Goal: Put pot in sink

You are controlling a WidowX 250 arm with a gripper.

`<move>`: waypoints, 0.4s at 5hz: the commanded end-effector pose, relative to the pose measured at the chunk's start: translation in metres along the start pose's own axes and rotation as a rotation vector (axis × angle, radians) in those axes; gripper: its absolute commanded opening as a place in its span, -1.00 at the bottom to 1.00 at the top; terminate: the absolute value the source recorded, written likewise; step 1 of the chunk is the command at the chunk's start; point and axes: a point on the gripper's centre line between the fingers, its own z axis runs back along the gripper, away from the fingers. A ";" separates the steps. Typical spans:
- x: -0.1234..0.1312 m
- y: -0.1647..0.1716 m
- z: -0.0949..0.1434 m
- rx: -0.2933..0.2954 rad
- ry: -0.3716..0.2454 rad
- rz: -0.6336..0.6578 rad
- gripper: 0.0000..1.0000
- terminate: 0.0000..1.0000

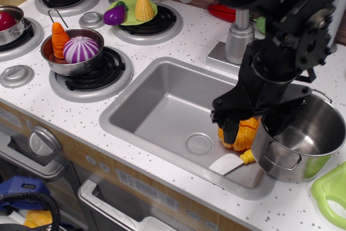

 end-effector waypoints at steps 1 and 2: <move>0.012 0.002 -0.010 -0.071 0.022 0.037 -1.00 -1.00; 0.012 0.000 -0.009 -0.062 0.027 0.054 -1.00 -1.00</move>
